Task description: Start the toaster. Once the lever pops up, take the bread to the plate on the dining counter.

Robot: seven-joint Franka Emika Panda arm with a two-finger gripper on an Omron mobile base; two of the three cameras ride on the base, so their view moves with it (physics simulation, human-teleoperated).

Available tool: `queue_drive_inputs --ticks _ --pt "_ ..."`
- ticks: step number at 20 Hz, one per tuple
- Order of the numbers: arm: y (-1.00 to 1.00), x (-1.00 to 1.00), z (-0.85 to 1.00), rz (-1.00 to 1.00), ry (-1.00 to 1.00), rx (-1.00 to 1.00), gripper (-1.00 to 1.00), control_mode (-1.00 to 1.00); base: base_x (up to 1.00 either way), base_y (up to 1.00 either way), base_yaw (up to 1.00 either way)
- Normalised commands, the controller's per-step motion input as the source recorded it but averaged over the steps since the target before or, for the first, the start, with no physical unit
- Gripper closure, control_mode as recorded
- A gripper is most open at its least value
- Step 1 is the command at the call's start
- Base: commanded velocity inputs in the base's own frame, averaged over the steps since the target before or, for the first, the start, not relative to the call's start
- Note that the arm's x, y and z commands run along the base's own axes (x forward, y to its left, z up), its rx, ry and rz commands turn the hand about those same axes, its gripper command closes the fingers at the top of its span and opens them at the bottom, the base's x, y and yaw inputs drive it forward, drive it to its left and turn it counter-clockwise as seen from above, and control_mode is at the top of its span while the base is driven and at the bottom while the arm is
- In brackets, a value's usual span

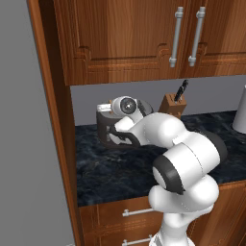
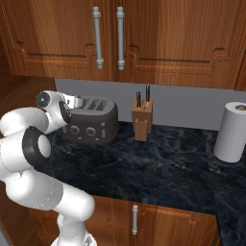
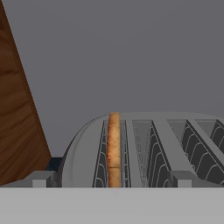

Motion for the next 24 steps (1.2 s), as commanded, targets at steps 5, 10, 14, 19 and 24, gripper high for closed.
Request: queue_drive_inputs --ticks 5,10,14,19,24 --pt "0.0 0.0 0.0 0.0 0.0 0.0 -1.0 -1.0 0.0 0.0 0.0" --pt "0.0 0.0 0.0 0.0 0.0 0.0 -1.0 -1.0 0.0 0.0 0.0" --pt "0.0 0.0 0.0 0.0 0.0 0.0 -1.0 -1.0 0.0 0.0 0.0" --pt "0.0 0.0 0.0 0.0 0.0 0.0 -1.0 -1.0 0.0 0.0 0.0" --pt "0.0 0.0 0.0 0.0 0.0 0.0 -1.0 -1.0 0.0 0.0 0.0"
